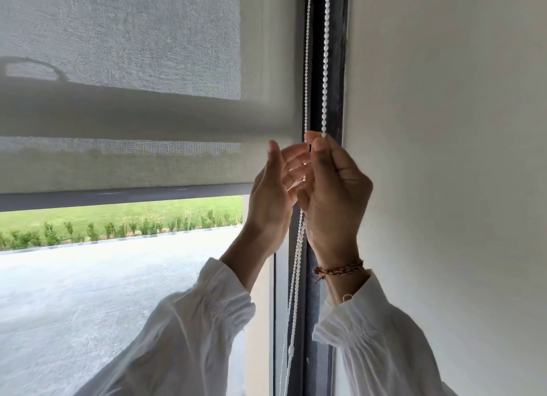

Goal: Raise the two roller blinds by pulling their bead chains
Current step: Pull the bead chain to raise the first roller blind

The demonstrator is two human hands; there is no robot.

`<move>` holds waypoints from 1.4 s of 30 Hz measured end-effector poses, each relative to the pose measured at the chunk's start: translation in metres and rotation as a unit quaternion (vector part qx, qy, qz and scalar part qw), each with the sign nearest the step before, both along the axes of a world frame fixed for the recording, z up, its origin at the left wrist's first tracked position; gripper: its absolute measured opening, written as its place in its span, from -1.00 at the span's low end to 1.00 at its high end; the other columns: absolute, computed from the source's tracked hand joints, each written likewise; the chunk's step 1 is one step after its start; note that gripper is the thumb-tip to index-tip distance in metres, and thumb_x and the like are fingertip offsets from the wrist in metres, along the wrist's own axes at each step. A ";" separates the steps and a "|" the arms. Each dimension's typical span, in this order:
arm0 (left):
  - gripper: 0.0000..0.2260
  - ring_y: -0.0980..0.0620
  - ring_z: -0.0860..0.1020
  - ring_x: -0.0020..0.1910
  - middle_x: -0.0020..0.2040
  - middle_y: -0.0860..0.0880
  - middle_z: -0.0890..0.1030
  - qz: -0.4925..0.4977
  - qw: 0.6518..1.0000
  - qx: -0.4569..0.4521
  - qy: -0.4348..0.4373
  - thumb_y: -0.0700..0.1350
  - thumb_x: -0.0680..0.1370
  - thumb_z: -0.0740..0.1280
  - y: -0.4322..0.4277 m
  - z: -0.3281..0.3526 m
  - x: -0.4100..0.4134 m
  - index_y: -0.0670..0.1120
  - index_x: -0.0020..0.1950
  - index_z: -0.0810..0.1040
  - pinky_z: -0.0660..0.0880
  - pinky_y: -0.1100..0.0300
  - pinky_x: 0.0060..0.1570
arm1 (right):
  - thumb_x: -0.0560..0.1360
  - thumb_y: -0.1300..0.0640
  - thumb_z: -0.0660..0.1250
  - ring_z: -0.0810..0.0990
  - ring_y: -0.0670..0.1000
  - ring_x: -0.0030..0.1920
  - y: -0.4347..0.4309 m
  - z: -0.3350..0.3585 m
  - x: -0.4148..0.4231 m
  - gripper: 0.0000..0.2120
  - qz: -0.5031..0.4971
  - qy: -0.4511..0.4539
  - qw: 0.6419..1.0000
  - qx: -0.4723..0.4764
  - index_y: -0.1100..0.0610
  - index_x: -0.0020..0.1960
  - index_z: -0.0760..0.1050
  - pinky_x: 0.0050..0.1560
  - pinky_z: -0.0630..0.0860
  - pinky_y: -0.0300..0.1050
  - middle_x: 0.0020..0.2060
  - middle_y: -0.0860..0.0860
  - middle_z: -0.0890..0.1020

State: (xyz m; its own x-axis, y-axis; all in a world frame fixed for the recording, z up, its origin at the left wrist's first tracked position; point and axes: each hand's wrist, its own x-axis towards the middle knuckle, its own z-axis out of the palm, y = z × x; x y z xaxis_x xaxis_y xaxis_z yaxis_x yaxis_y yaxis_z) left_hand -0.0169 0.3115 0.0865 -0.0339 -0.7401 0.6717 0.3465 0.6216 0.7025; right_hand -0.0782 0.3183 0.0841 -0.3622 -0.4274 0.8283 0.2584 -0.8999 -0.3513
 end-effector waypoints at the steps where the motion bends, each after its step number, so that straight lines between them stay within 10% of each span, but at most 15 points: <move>1: -0.53 -0.05 0.55 0.15 0.00 -0.03 0.63 -0.006 1.000 -0.007 -0.003 0.12 0.60 -0.11 0.001 0.011 0.000 -0.04 0.03 0.54 0.41 0.02 0.25 | 0.52 0.17 0.22 0.36 -0.19 -0.50 -0.002 -0.008 0.001 -0.83 0.005 0.004 1.000 0.004 0.05 -0.12 0.59 -0.40 0.30 -0.24 -0.57 -0.21 0.45; 8: -0.66 0.05 0.64 -0.24 -0.18 -0.03 0.65 -0.097 0.994 -0.045 0.005 0.02 0.61 0.05 0.014 0.074 0.004 -0.17 0.12 0.49 0.58 0.24 -0.24 | 0.47 -0.05 0.25 0.33 -0.24 -0.49 -0.012 -0.066 0.005 -0.77 -0.053 0.019 0.998 0.022 -0.05 0.06 0.59 -0.38 0.28 -0.30 -0.52 -0.23 0.44; 14: -0.69 0.20 0.10 -0.64 -0.58 0.12 0.20 -0.027 0.998 -0.006 0.061 0.00 0.60 0.14 0.018 0.084 -0.016 -0.08 -0.30 0.43 0.01 0.35 -0.67 | 0.50 -0.16 0.22 0.46 -0.33 -0.37 -0.017 -0.076 0.005 -0.61 -0.087 0.061 0.994 0.018 0.10 0.10 0.57 -0.21 0.37 -0.37 -0.45 -0.36 0.47; 19: -0.64 0.19 0.06 -0.68 -0.64 0.12 0.17 -0.029 0.988 -0.047 0.142 -0.06 0.61 0.11 0.013 0.081 -0.019 -0.05 -0.40 0.26 -0.04 0.42 -0.63 | 0.47 -0.10 0.21 0.32 -0.15 -0.52 -0.023 -0.057 -0.004 -0.71 0.023 0.071 0.992 0.106 0.05 -0.10 0.62 -0.42 0.34 -0.19 -0.57 -0.15 0.37; 26: -0.61 0.19 0.11 -0.68 -0.64 0.13 0.21 0.032 0.991 -0.079 0.101 -0.06 0.60 0.13 -0.001 0.039 -0.023 -0.03 -0.45 0.27 0.05 0.41 -0.63 | 0.51 -0.19 -0.04 0.63 -0.25 -0.14 -0.023 -0.003 -0.022 -0.58 0.132 0.048 0.976 0.167 -0.01 -0.01 0.50 -0.17 0.49 -0.39 -0.13 -0.11 0.63; 36: -0.64 0.22 0.11 -0.67 -0.62 0.13 0.18 0.035 0.997 -0.032 0.052 -0.10 0.61 0.10 -0.003 -0.020 -0.021 -0.07 -0.40 0.20 0.08 0.40 -0.66 | 0.58 0.13 0.13 0.65 0.03 -0.08 -0.012 0.057 -0.024 -0.83 0.185 0.046 0.977 0.097 0.13 0.02 0.48 0.04 0.60 -0.05 -0.06 0.09 0.62; 42: -0.63 0.21 0.09 -0.67 -0.62 0.14 0.17 0.031 0.998 -0.013 0.057 -0.09 0.60 0.10 -0.008 -0.023 -0.015 -0.06 -0.42 0.22 0.03 0.41 -0.65 | 0.57 0.22 0.16 0.55 -0.07 -0.32 -0.008 0.085 -0.012 -0.85 0.111 0.131 0.977 0.124 0.18 0.02 0.51 -0.38 0.51 -0.24 -0.12 0.09 0.62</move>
State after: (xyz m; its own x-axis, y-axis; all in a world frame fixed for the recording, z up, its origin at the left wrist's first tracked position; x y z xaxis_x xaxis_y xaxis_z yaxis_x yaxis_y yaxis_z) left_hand -0.0319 0.3038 0.0636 0.0898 -0.7212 0.6869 0.3840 0.6614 0.6442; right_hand -0.0898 0.3102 0.1694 -0.0267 -0.6710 0.7409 0.3095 -0.7104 -0.6322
